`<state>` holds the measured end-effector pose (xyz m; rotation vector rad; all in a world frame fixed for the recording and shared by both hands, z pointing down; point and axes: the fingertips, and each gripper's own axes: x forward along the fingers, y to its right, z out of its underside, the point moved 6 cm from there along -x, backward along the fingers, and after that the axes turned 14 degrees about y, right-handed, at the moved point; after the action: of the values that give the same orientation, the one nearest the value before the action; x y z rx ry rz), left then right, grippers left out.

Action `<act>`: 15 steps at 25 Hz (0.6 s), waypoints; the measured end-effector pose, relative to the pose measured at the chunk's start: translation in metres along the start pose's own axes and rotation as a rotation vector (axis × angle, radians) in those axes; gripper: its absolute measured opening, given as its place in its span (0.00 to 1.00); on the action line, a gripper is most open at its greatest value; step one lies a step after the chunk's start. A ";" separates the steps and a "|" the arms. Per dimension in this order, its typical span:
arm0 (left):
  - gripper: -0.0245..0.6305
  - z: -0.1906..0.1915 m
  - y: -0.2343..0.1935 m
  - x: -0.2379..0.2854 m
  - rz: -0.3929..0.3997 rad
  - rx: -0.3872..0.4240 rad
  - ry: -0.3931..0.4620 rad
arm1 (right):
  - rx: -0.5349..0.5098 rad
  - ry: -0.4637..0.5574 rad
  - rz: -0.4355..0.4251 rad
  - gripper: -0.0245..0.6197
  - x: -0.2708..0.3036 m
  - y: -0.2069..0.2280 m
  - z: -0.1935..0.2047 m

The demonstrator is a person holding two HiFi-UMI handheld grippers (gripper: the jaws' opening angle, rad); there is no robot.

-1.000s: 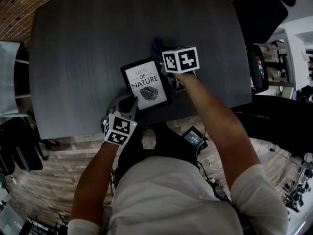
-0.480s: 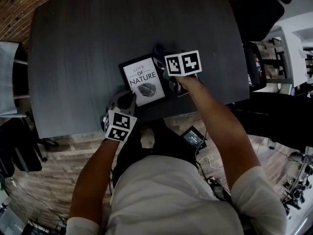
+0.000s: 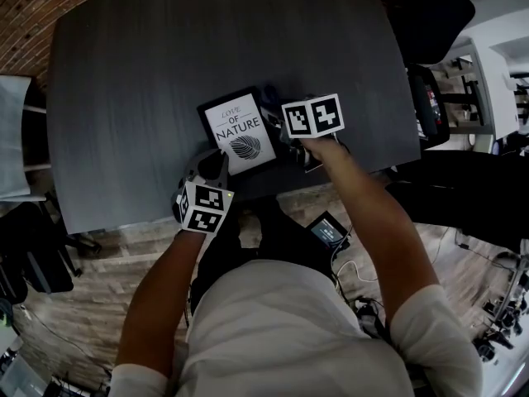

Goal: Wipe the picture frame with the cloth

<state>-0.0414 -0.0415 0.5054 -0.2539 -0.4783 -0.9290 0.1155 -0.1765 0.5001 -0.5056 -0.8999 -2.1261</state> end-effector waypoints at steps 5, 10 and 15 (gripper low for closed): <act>0.07 0.000 0.002 0.001 -0.033 0.003 -0.013 | 0.009 -0.007 -0.003 0.21 -0.009 -0.001 0.010; 0.07 -0.001 0.002 0.001 -0.058 -0.003 -0.020 | 0.027 -0.015 -0.003 0.21 -0.019 -0.003 0.020; 0.07 0.000 0.002 0.001 -0.078 -0.023 -0.012 | 0.047 -0.021 -0.001 0.21 -0.031 -0.005 0.033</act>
<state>-0.0389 -0.0408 0.5061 -0.2634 -0.4913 -1.0097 0.1337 -0.1344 0.5018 -0.5043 -0.9597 -2.0996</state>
